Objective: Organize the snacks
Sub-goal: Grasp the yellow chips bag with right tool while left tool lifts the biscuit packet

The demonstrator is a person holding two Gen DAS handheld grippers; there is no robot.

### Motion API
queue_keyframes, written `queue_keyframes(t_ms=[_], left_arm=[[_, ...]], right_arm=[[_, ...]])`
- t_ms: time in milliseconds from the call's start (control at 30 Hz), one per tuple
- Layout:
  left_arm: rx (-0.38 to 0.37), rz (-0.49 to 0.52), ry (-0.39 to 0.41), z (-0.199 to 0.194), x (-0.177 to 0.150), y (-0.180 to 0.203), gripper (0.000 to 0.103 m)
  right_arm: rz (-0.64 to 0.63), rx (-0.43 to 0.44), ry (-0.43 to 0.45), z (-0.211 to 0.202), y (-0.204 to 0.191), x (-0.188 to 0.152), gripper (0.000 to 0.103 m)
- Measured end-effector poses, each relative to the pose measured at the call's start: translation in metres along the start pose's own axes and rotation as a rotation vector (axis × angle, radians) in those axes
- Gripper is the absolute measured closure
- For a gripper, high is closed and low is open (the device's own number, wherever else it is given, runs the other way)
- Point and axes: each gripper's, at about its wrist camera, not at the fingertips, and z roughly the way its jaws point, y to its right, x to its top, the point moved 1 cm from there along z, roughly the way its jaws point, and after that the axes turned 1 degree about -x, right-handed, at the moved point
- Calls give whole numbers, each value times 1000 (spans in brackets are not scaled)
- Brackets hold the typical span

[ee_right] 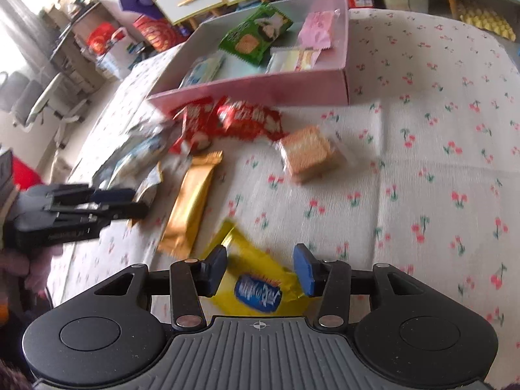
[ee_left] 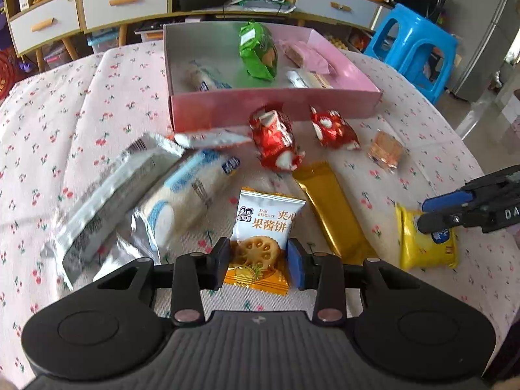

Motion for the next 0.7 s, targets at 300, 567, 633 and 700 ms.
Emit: queue_keyframes(t_ms=[300, 567, 633, 700], left_arm=[[-11, 32, 3, 0, -10, 14, 48], [43, 87, 27, 8, -9, 22, 45], [54, 101, 29, 9, -8, 24, 46], [64, 118, 25, 10, -8, 26, 47]], right_arm=[[-260, -95, -19, -2, -30, -26, 32], [-356, -154, -18, 10, -46, -28, 32], [-377, -187, -14, 15, -48, -28, 32], [-400, -204, -1, 17, -49, -29, 32]])
